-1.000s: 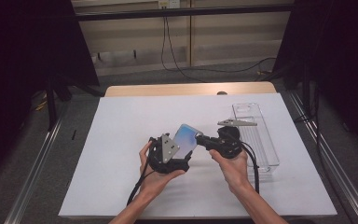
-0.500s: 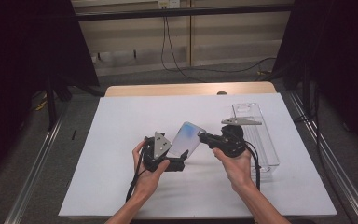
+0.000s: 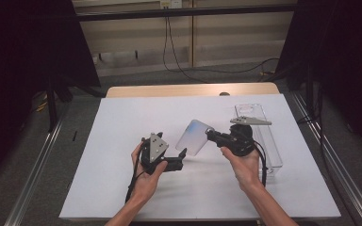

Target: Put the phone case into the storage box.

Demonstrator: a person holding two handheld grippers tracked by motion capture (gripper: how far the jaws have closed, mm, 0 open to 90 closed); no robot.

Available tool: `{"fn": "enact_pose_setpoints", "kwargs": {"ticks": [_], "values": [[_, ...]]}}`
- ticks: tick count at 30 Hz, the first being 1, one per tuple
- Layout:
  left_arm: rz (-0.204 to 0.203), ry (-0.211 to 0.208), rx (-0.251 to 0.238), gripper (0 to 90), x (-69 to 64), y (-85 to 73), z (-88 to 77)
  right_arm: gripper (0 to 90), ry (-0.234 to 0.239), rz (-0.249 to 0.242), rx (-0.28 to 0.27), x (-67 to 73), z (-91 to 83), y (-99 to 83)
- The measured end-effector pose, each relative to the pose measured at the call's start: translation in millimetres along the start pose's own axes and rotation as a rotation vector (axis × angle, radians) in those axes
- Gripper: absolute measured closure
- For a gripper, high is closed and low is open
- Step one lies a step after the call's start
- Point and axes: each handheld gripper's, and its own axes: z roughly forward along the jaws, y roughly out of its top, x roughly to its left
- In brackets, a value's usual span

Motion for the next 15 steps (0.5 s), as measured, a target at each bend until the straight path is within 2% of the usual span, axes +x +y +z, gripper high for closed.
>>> {"fn": "enact_pose_setpoints", "kwargs": {"ticks": [3, 6, 11, 15], "values": [[-0.011, -0.003, -0.026, 4.3, 4.0, -2.5, -2.3, 83.6, -0.006, -0.005, -0.006, -1.2, -2.0, 0.8], [-0.051, -0.003, -0.073, 4.2, 7.7, -5.7, -6.4, 83.6, -0.013, -0.011, -0.011, -2.7, -4.1, 1.5], [-0.051, -0.003, -0.101, 4.3, 12.9, -10.9, -11.5, 83.6, -0.024, -0.019, -0.014, -5.2, -8.3, 2.3], [-0.046, -0.029, -0.107, 3.4, 13.9, -13.1, -14.7, 83.6, -0.031, -0.021, -0.019, -6.7, -11.5, 3.1]]}}
